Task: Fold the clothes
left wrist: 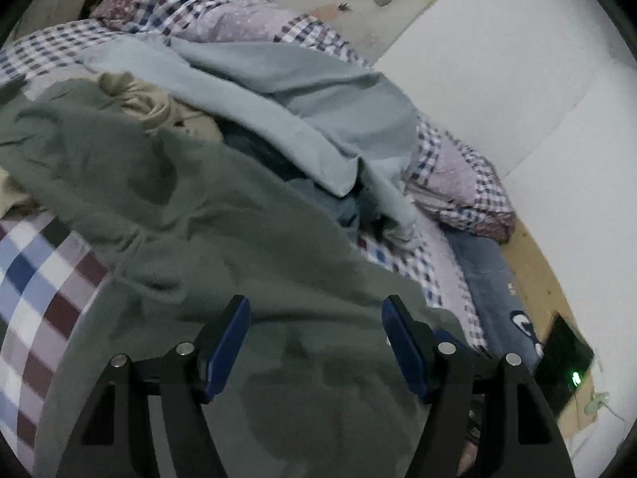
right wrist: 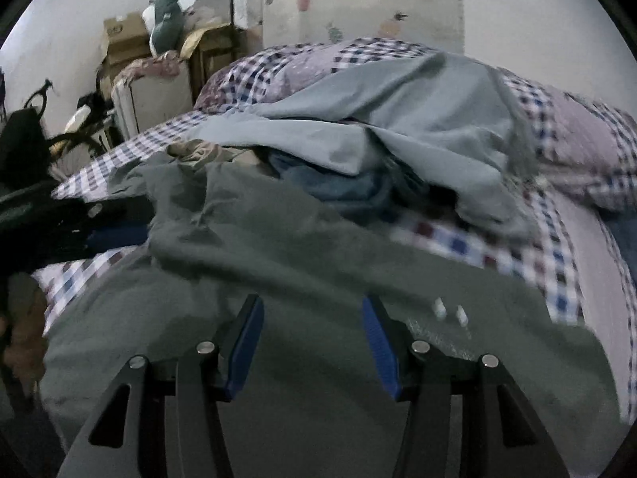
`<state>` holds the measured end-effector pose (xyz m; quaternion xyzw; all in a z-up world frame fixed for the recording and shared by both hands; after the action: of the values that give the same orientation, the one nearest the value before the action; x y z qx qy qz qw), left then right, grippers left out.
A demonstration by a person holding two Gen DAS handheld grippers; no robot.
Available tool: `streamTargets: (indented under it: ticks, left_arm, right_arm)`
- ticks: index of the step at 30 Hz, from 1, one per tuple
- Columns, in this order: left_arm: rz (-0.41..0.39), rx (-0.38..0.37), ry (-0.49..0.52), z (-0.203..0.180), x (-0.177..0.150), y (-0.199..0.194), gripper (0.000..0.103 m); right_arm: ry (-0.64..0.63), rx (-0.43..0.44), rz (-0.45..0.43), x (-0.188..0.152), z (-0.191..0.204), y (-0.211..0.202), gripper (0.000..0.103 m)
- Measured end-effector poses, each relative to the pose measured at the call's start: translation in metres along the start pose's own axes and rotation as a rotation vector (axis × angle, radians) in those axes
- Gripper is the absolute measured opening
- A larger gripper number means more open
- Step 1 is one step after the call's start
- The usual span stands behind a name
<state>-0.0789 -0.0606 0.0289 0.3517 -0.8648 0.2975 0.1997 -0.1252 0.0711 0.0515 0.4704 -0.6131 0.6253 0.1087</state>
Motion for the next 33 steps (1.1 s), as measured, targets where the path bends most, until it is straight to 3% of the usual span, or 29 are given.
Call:
streamTargets:
  ticks: [6, 9, 13, 20, 25, 30, 33]
  left_arm:
    - [-0.037, -0.074, -0.203, 0.024, 0.015, -0.003, 0.073]
    - [-0.052, -0.074, -0.243, 0.034, 0.022, -0.006, 0.073]
    - [-0.050, -0.057, -0.246, 0.038, 0.024, -0.010, 0.073]
    - [-0.035, -0.070, -0.238, 0.029, 0.023, -0.012, 0.073]
    - [-0.001, -0.086, -0.238, 0.023, 0.016, -0.011, 0.073]
    - [0.030, -0.028, -0.232, 0.030, 0.007, -0.007, 0.073]
    - [0.033, 0.015, -0.248, 0.041, 0.004, -0.007, 0.072]
  right_arm:
    - [-0.100, -0.033, 0.039, 0.046, 0.035, 0.063, 0.043]
    - [-0.160, -0.097, 0.073, 0.053, 0.043, 0.090, 0.041]
    - [-0.187, -0.152, 0.113, 0.052, 0.047, 0.102, 0.002]
    - [-0.159, -0.155, 0.067, 0.022, 0.053, 0.034, 0.001]
    - [-0.103, -0.097, 0.098, -0.029, 0.070, -0.014, 0.001]
    - [-0.098, -0.004, 0.151, -0.066, 0.086, -0.031, 0.001]
    - [-0.041, -0.001, 0.129, -0.058, 0.070, -0.029, 0.015]
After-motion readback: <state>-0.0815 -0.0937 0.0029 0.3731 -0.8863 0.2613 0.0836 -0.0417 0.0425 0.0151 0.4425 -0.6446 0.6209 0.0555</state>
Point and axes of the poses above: each gripper's, at about its wrist camera, not at the fingertips, and y roughly the way its jaws point, z to its left, x to its top, the point moved 8 cm from there along y, roughly the way its jaws point, and after that the axes turned 15 degrees about -x, right-handed, at the moved point
